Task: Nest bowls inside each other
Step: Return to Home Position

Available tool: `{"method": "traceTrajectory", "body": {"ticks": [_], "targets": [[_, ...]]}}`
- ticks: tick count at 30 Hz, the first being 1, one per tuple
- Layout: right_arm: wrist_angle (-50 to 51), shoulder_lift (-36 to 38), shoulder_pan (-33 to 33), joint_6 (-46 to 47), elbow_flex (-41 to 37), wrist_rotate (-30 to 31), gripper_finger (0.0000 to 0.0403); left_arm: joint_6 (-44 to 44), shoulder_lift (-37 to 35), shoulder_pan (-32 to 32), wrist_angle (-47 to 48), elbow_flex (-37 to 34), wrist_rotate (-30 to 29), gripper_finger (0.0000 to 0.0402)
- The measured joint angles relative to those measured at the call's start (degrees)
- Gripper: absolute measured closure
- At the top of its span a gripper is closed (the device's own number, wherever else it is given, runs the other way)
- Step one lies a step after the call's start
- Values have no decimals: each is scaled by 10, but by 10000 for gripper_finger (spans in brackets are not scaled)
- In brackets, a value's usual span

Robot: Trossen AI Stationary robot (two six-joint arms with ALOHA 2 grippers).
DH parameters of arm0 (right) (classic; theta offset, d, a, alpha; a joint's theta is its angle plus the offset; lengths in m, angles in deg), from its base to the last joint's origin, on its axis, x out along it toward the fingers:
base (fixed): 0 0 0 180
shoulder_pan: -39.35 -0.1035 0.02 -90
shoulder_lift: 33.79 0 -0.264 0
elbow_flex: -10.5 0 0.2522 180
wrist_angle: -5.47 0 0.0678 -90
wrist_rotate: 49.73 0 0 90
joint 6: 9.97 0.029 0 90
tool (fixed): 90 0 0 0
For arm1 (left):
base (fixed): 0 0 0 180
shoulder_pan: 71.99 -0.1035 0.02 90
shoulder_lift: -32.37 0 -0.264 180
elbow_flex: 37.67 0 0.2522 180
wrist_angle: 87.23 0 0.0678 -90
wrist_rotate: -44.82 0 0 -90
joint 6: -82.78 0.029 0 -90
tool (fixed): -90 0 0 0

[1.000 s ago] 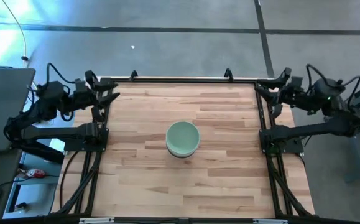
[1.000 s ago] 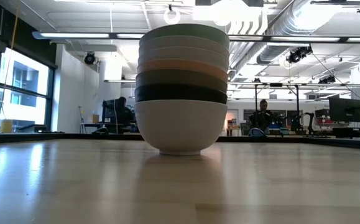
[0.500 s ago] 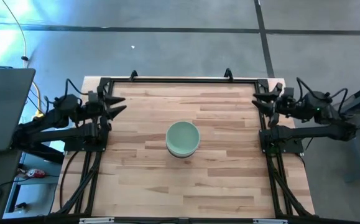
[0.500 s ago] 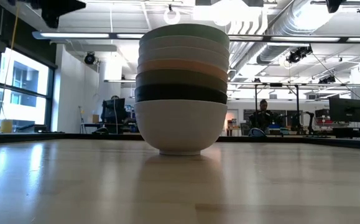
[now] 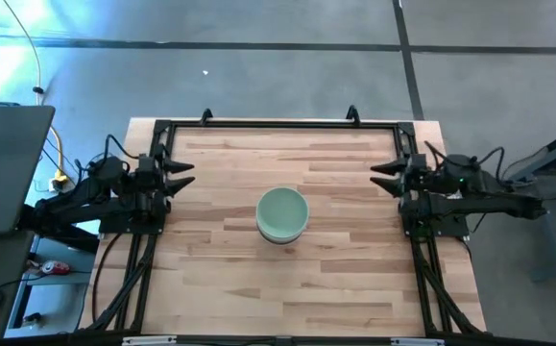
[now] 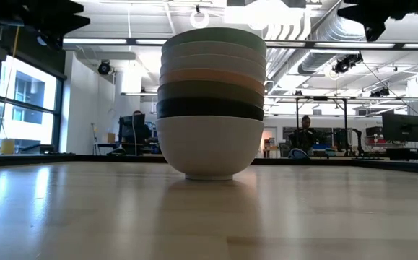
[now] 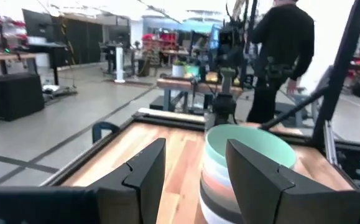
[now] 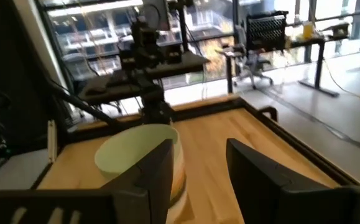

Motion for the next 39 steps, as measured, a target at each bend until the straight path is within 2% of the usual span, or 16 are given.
{"method": "traceTrajectory", "body": {"ticks": [5,8,14,21,27,39], "targets": [[-97,2,0,-5,-50,-18,263,-23,0,0,-7,1,-50,245],[-104,2,0,-5,-56,-26,263,-30,0,0,-7,0,-57,245],[-105,2,0,-3,-56,-58,263,-33,0,3,-67,-58,-9,245],[-104,2,0,-5,-56,-83,263,-32,0,26,-141,-138,10,245],[-101,2,0,-5,-56,-114,263,-5,0,45,-157,-151,34,245],[-99,2,0,-16,-56,-143,263,8,0,84,-148,-171,34,245]]}}
